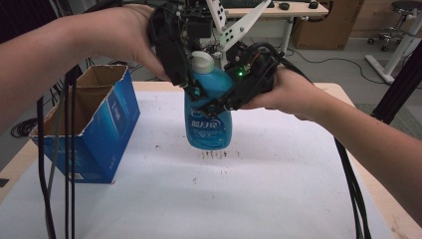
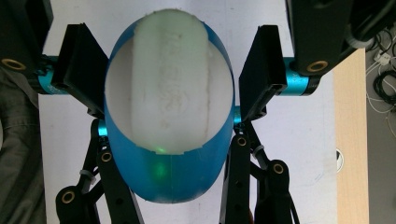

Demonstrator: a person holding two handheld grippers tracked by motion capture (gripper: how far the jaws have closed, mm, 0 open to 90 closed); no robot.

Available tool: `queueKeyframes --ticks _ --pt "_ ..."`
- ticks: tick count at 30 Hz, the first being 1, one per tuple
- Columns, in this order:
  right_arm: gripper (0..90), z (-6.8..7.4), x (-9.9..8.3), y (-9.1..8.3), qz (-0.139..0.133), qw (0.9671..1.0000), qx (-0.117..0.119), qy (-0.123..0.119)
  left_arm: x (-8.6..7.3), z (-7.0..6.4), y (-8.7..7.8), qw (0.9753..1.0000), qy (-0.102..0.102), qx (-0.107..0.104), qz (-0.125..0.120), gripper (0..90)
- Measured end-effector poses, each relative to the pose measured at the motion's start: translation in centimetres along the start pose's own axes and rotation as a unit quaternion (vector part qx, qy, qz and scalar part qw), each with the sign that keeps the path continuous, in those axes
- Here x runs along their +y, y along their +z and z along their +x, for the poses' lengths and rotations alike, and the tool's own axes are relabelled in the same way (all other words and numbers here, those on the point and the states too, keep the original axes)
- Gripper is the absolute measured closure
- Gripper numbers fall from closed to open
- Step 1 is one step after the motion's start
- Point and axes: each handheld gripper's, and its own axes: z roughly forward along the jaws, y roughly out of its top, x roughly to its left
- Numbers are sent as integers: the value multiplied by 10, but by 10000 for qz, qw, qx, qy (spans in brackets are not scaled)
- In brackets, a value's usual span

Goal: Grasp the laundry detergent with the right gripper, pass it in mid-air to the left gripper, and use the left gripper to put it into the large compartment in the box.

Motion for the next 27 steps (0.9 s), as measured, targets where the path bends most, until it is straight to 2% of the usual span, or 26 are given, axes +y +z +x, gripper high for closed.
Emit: queueKeyframes --ticks 12,27 --pt "439 -1 0 0 -11 10000 -8 -16 1 -1 0 10000 5 -53 13 375" --pt "439 0 0 1 7 10000 6 -4 2 -1 0 9999 -58 -55 61 376"
